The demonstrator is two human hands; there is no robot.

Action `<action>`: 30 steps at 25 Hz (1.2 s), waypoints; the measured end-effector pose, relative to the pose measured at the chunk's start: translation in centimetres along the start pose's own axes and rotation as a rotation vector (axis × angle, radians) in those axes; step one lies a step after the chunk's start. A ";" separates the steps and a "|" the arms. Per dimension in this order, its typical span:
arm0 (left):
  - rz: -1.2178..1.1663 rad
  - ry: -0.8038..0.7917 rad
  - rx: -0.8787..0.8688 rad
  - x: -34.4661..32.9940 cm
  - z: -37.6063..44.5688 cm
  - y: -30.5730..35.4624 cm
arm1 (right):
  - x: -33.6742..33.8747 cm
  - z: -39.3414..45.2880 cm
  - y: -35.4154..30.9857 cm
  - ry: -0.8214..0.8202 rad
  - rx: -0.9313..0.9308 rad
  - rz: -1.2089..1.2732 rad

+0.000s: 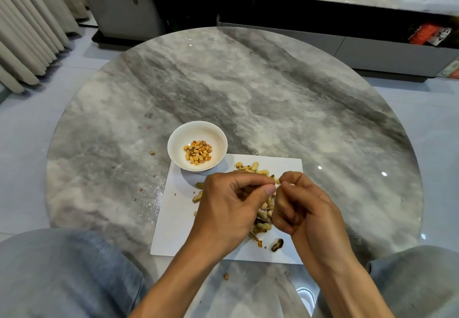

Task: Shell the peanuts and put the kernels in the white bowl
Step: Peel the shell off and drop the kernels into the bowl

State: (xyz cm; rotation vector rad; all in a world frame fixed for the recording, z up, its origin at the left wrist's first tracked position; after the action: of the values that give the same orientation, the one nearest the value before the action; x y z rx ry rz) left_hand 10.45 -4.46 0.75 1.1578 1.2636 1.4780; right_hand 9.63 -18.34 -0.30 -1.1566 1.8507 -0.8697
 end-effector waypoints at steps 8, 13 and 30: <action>0.300 -0.060 -0.320 -1.1 -0.6 1.3 | 0.3 -0.2 1.0 -0.008 -0.020 -0.121; 0.245 -0.010 -0.348 -1.0 -0.7 1.7 | -0.2 -0.4 0.9 -0.055 -0.082 -0.023; 0.399 -0.030 0.011 1.1 0.4 -0.6 | 0.0 0.9 1.6 0.096 -0.034 -0.126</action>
State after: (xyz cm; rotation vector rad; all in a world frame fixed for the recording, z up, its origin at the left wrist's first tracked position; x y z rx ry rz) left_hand 10.65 -3.18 0.34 1.4965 1.0598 1.7315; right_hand 9.81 -17.93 -2.10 -1.2834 1.8918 -0.9832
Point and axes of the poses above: each hand's wrist, its own z-axis towards the middle knuckle, its own x-axis out of the back of the hand, y = z × x, the point moved 6 cm from there along z, towards the middle knuckle, and after that the axes turned 12 degrees about y, right-handed, at the moved point
